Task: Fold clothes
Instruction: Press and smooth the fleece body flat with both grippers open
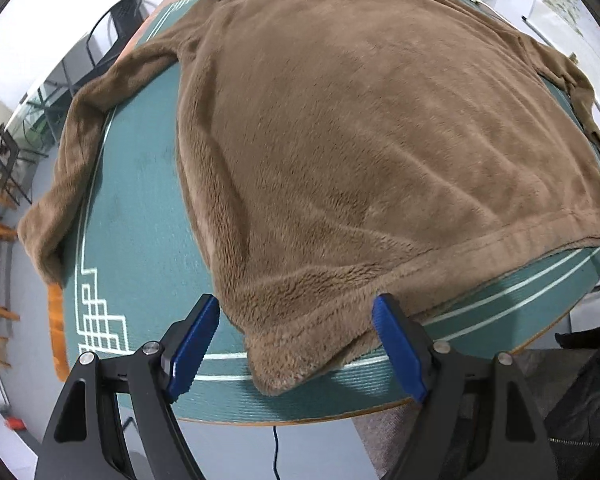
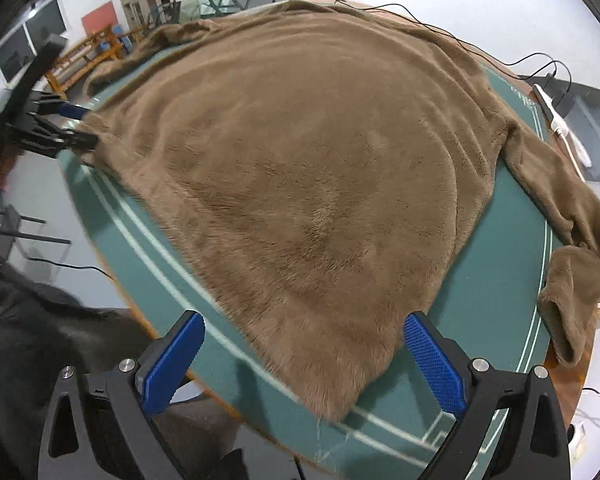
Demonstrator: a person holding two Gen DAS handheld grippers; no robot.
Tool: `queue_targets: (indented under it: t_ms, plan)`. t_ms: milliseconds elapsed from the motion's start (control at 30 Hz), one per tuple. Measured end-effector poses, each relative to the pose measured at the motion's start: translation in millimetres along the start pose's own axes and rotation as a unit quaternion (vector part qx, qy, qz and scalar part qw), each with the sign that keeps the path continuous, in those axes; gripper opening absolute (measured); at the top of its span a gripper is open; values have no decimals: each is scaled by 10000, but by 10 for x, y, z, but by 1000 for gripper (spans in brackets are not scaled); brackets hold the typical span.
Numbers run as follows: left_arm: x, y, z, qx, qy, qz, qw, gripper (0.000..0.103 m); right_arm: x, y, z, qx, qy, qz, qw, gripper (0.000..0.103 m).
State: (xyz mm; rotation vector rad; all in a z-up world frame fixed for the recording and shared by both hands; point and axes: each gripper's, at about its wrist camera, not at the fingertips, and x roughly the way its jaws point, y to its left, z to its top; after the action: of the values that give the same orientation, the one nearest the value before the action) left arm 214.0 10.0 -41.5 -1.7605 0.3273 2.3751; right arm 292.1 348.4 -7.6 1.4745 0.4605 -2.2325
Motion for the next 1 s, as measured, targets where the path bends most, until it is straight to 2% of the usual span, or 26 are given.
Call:
queue_targets:
  t_ms: [33, 133, 233, 333, 433, 533, 633, 733, 833, 1000]
  plan:
    - [9, 12, -9, -45, -5, -24, 10000, 83, 55, 15, 11, -10, 28, -38, 10000, 101]
    - [44, 71, -50, -262, 32, -143, 9995, 84, 131, 30, 29, 4, 102, -15, 9999, 86]
    - [94, 147, -144, -440, 162, -259, 9986, 91, 213, 63, -44, -89, 389, 173, 9991, 86]
    - [88, 197, -209, -503, 237, -250, 9981, 91, 197, 119, -133, -309, 450, 120, 9984, 86]
    - [-74, 149, -190, -271, 64, 62, 9996, 91, 105, 28, -101, -36, 462, 326, 9984, 86]
    - [-321, 107, -61, -248, -323, -34, 9992, 91, -115, -148, 45, 591, 74, 616, 9963, 86]
    - [-463, 11, 166, -255, -709, -273, 9968, 91, -234, -262, 282, 1054, -337, 688, 9915, 86]
    - [-264, -79, 413, -149, -716, -307, 9968, 91, -95, -250, 560, 1260, -389, 609, 9894, 86]
    - [-11, -222, 532, -115, -521, -297, 9981, 91, 161, -165, 740, 1079, -204, 486, 9928, 86]
    - [160, -274, 488, -213, -355, -276, 9988, 91, 491, -12, 688, 787, 194, 282, 9963, 87]
